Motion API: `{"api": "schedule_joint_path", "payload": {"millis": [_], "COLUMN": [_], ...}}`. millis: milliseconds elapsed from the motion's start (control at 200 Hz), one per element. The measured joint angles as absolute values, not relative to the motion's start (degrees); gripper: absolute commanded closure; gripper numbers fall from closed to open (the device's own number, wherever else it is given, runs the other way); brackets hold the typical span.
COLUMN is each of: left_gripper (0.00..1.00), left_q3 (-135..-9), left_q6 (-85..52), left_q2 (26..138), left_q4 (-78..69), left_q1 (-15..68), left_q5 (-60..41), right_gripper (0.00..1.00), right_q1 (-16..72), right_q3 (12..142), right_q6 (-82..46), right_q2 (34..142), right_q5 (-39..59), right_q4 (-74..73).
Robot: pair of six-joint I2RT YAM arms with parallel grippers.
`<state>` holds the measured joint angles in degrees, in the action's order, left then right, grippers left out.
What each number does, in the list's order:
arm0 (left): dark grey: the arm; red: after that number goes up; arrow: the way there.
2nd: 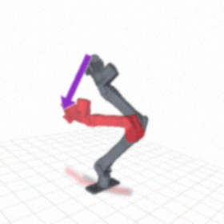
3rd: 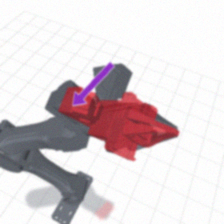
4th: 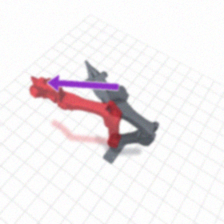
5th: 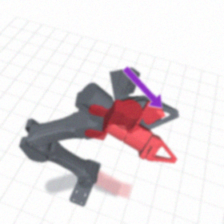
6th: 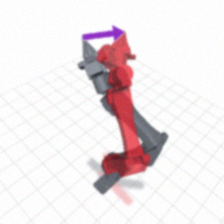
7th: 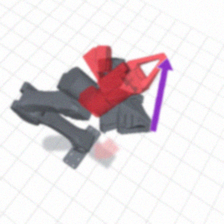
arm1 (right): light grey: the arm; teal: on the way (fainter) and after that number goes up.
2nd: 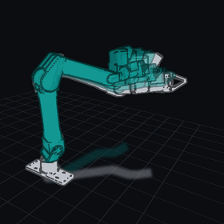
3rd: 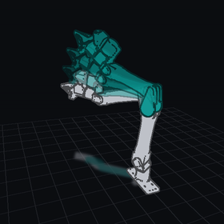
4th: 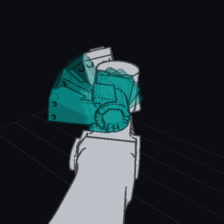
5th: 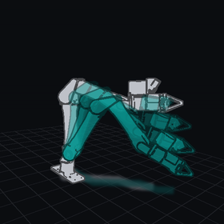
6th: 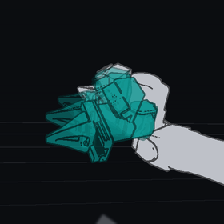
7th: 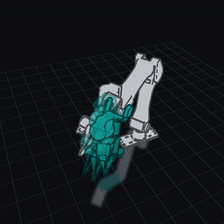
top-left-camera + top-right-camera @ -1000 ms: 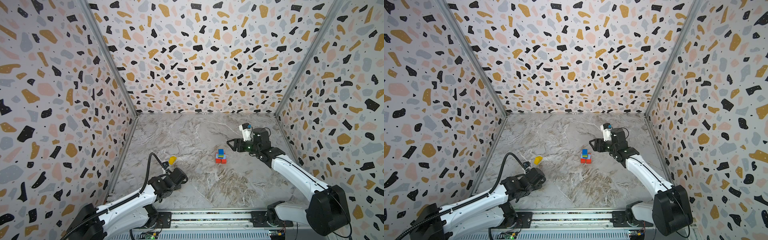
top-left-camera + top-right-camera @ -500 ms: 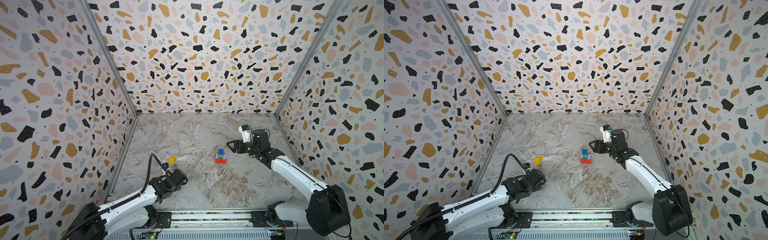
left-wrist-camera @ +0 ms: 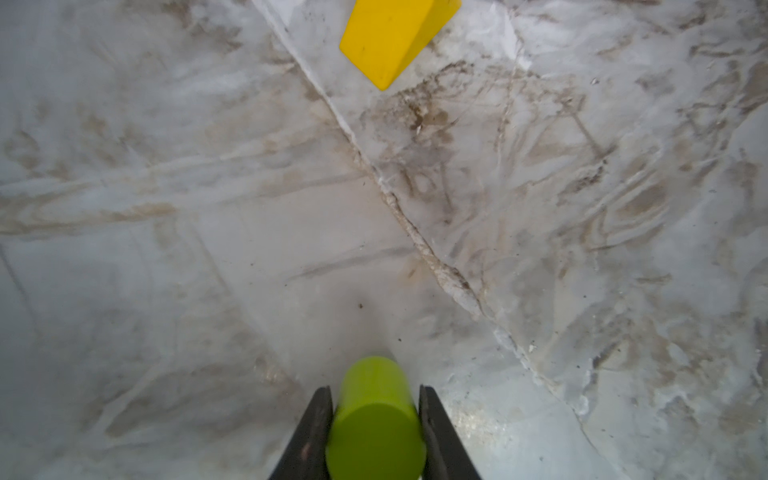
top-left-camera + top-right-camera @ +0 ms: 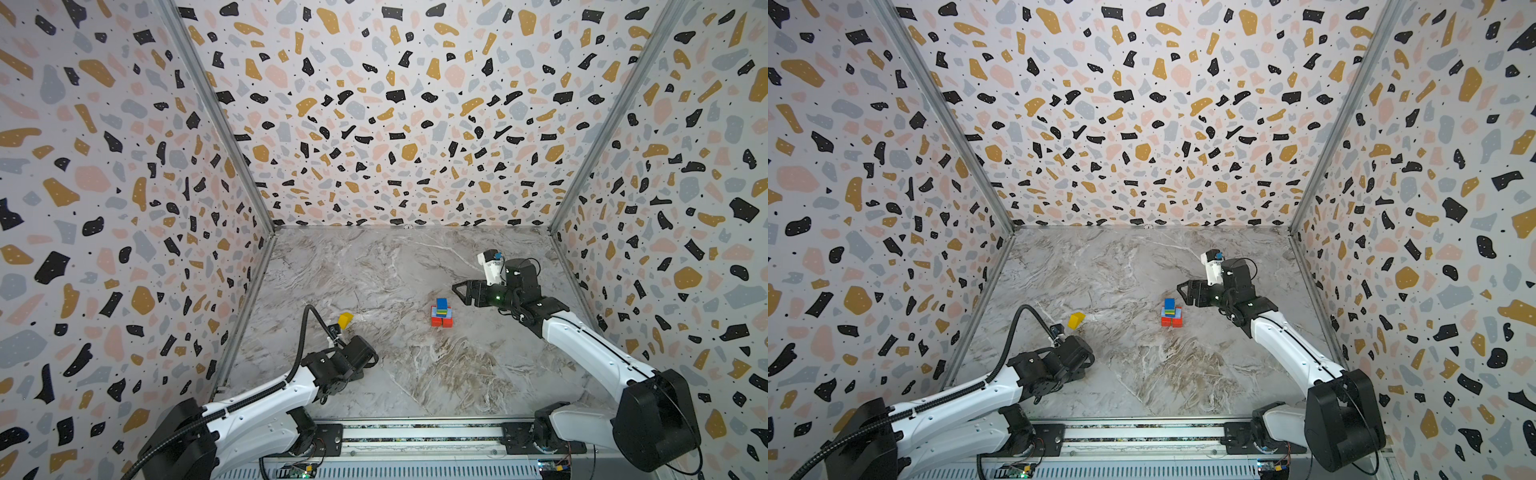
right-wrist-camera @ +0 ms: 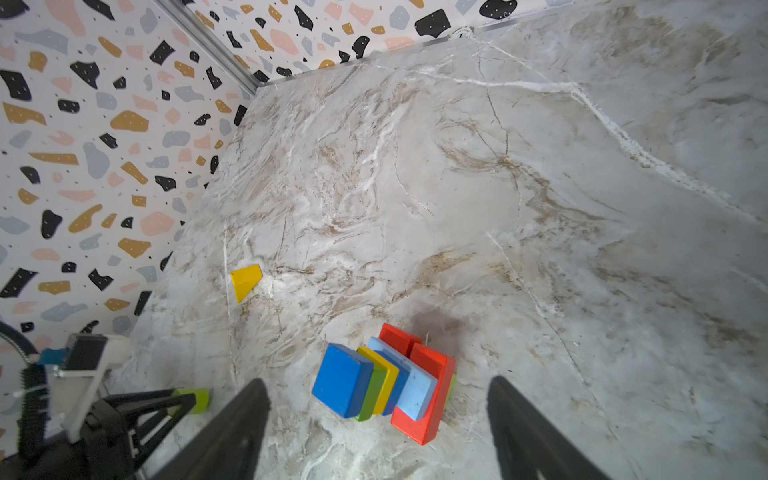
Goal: Build the wood block tower
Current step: 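Lift the green cylinder and carry it over the stack with the left gripper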
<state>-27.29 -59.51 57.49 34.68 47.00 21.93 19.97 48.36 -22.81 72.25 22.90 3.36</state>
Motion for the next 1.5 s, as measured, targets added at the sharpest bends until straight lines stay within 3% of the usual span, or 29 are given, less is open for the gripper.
{"api": "schedule_joint_path", "payload": {"millis": [586,1502], "left_gripper": [0.79,0.81], "left_q3": [-69.65,-108.77], "left_q6": [-41.54,-30.52], "left_q2": [76.55,108.49], "left_q4": [48.53,56.45], "left_q1": [47.00,51.27], "left_q5": [22.90,18.00], "right_gripper": [0.01,0.01], "right_q1": [14.15,6.94], "right_q3": [44.21,29.67], "right_q6": [-26.63,-35.22], "right_q2": [71.13,62.94], "right_q5": [24.60,22.46], "right_q4": [-0.51,-12.45]}}
